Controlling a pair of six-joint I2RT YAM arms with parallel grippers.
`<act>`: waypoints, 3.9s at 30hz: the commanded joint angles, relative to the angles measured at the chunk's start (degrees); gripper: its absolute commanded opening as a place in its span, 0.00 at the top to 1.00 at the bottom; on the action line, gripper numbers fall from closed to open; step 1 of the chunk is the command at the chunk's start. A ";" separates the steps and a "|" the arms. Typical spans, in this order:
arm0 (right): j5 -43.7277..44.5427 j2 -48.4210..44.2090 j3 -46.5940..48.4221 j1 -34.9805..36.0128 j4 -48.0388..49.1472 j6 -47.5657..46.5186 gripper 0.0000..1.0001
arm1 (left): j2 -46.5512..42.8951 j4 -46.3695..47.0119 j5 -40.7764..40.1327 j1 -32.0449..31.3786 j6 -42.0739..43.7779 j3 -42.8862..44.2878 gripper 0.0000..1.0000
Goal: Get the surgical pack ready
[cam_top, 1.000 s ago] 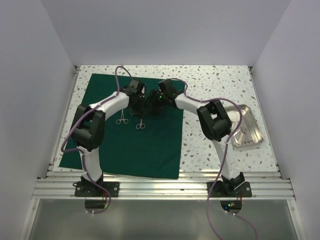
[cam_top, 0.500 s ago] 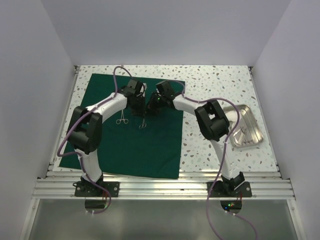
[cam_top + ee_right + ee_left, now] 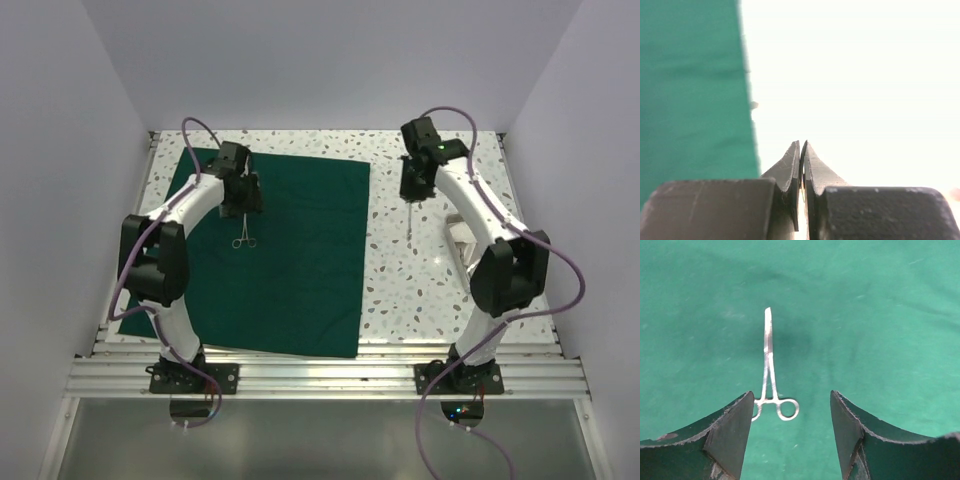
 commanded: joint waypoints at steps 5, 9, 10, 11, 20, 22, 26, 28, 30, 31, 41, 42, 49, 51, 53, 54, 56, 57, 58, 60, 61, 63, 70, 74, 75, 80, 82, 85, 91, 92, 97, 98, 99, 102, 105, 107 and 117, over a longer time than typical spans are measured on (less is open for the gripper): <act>43.10 -5.35 -3.35 -6.16 -18.06 -16.22 1.00 | 1.47 -3.76 -9.29 -0.80 -1.42 1.72 0.33; 45.57 -2.03 -8.54 -12.57 -6.38 -22.47 1.00 | 2.61 -5.60 -10.96 -0.62 -1.24 3.30 0.31; 45.84 -0.98 -8.73 -13.37 -5.30 -23.70 1.00 | 2.88 -5.78 -10.88 -0.62 -1.24 3.73 0.24; 45.84 1.56 -8.56 -13.99 -4.86 -24.15 1.00 | 3.14 -5.87 -10.44 -0.62 -0.72 3.91 0.23; 44.10 12.13 -2.41 -17.16 -4.84 -22.06 0.88 | 6.83 -6.57 -10.44 -0.62 2.18 7.69 0.23; 40.33 11.61 -1.35 -17.16 -7.74 -18.29 0.67 | 8.50 -7.01 -10.70 -0.71 2.19 8.74 0.27; 33.29 7.31 0.66 -16.02 -11.87 -14.49 0.46 | 11.31 -7.63 -10.70 -0.71 2.54 9.80 0.42; 31.61 3.53 1.63 -13.83 -12.32 -14.22 0.44 | 11.49 -6.93 -10.35 -0.71 2.54 9.02 0.48; 26.17 0.98 3.92 -12.59 -13.46 -12.91 0.41 | 11.41 -6.40 -10.17 -0.71 2.63 7.61 0.50; 23.89 0.19 4.53 -11.02 -13.46 -12.64 0.41 | 11.49 -6.14 -10.44 -0.71 2.80 7.43 0.50; 10.17 1.14 8.14 2.52 -12.24 -7.02 0.39 | 18.17 -4.91 -7.80 -0.54 5.09 8.05 0.73; 9.11 1.67 8.58 3.49 -12.23 -6.58 0.38 | 18.52 -4.47 -7.45 -0.45 5.70 7.87 0.75; -2.65 5.71 10.43 9.21 -7.16 -2.97 0.38 | 16.86 -3.93 -4.73 0.52 5.71 8.48 1.00; -12.93 5.72 7.01 9.65 0.83 0.35 0.38 | 15.81 -4.72 -3.33 0.52 5.27 9.80 1.00; -24.58 5.98 1.39 10.00 13.83 4.39 0.37 | 13.79 -5.96 -1.39 0.52 4.48 10.42 1.00; -27.00 6.76 -0.45 10.26 18.22 9.89 0.36 | 13.08 -6.39 -0.69 0.52 3.60 10.42 1.00; -31.91 8.34 -4.16 11.40 30.79 17.55 0.36 | 11.24 -7.01 1.59 0.52 2.46 9.81 1.00; -32.55 10.61 -4.69 12.36 33.96 19.60 0.36 | 10.88 -7.27 2.04 0.43 2.28 9.63 1.00; -32.91 11.68 -4.69 12.98 38.70 20.92 0.36 | 10.01 -7.10 3.96 0.43 2.10 8.58 1.00; -33.26 14.40 -3.64 14.12 41.11 23.56 0.37 | 9.21 -6.66 4.85 0.43 1.66 7.61 1.00; -33.70 16.94 -2.33 15.00 43.03 24.27 0.37 | 8.51 -6.49 5.55 0.43 1.66 6.56 1.00; -33.27 18.28 -1.53 16.32 44.45 25.32 0.38 | 7.46 -6.05 5.91 0.43 1.66 5.59 1.00; -33.18 22.59 -0.56 19.23 48.14 27.18 0.41 | 5.17 -4.47 10.65 0.43 0.17 1.46 1.00; -32.65 23.73 -0.65 20.72 49.20 27.61 0.42 | 5.08 -3.85 11.71 0.34 0.08 0.93 1.00; -32.73 24.17 -0.39 21.16 49.12 27.70 0.43 | 5.08 -3.85 11.88 0.43 0.17 0.93 1.00; -32.21 26.45 1.63 22.48 49.38 28.14 0.44 | 4.82 -3.50 12.32 0.43 0.43 0.49 1.00; -32.38 27.77 2.69 22.92 49.03 28.32 0.47 | 5.16 -3.50 12.76 0.43 0.52 0.49 1.00; -31.77 28.74 3.39 23.80 48.32 27.79 0.49 | 5.17 -3.32 13.03 0.43 0.69 0.40 1.00; -32.21 29.71 3.40 24.50 49.29 28.58 0.68 | 4.73 -2.89 14.96 0.34 -0.01 0.14 1.00; -32.12 29.45 3.05 24.50 49.64 29.02 0.74 | 4.55 -2.71 15.05 0.43 -0.01 -0.04 1.00; -32.03 27.34 2.26 23.89 44.11 26.83 1.00 | 3.59 -2.97 15.58 0.78 -0.09 1.10 0.91; -31.60 25.42 1.82 23.28 42.80 25.17 1.00 | 2.45 -2.88 15.40 0.87 -0.79 1.28 0.79; -30.64 24.10 1.12 22.84 37.91 23.94 1.00 | 1.66 -2.80 14.97 1.22 -1.06 1.63 0.62; -27.31 16.90 -2.74 19.85 30.26 17.45 1.00 | -2.47 -3.93 10.51 1.31 -1.50 2.59 0.44; -23.18 7.24 -5.30 14.76 16.49 12.43 1.00 | -7.30 -4.29 6.37 1.48 -2.03 1.55 0.27; -12.86 2.92 -4.61 10.21 7.33 4.97 1.00 | -9.50 -4.12 6.00 1.48 -2.03 0.49 0.26; 39.57 -6.41 -2.66 -8.97 -19.64 -13.69 1.00 | -13.64 -0.95 11.53 1.31 -2.03 -9.53 0.32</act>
